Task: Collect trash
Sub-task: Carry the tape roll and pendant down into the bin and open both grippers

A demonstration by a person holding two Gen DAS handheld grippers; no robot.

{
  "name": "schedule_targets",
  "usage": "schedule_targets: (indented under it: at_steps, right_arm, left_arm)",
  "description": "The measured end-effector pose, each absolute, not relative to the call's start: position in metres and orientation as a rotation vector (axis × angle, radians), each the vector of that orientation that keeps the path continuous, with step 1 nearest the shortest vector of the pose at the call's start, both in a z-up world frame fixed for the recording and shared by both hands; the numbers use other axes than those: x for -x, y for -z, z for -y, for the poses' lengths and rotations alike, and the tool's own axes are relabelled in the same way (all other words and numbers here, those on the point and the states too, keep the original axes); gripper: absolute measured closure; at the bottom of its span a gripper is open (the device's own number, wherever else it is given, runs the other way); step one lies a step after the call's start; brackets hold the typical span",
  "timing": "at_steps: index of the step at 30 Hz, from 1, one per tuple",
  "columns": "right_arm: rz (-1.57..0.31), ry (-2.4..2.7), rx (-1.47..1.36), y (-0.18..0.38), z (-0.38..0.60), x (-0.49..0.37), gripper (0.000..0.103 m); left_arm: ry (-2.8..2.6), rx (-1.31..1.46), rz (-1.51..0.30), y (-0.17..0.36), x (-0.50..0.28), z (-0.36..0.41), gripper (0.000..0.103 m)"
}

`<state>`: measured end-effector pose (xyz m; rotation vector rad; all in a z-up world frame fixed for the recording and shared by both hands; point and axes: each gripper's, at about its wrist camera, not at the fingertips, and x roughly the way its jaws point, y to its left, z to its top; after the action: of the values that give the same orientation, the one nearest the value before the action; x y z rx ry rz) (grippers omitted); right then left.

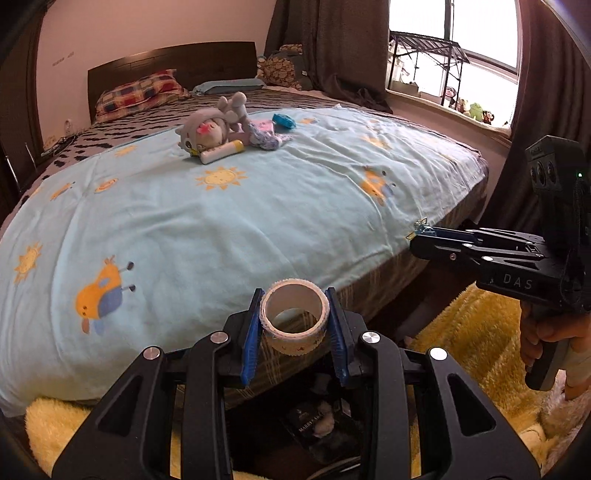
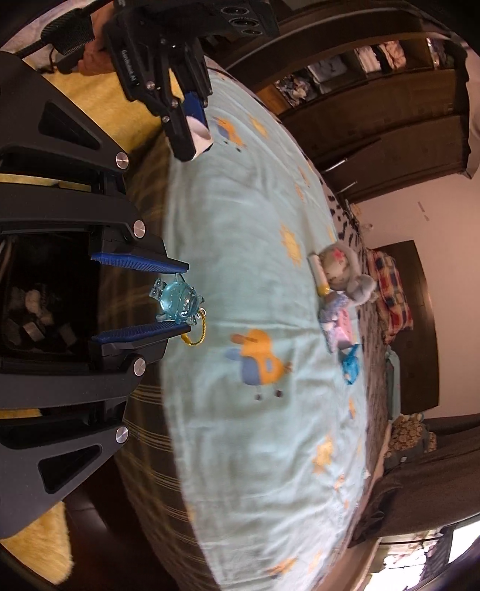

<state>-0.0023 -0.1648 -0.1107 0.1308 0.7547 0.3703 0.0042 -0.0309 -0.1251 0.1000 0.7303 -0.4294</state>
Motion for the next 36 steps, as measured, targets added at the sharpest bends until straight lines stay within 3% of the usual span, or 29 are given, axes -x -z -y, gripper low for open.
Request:
schedule_targets:
  at_steps: [13,36]
  right_arm:
    - [-1.007,-0.341,-0.184,0.194,0.153,0.003,0.075]
    - [-1.154,-0.347,-0.201,0.247,0.136,-0.002,0.073]
  left_arm:
    - [0.447,-0.072,-1.028,0.230,-0.012,0.055,0.073]
    - [0.439,-0.094,-1.177,0.283,-0.017,0.068,0.071]
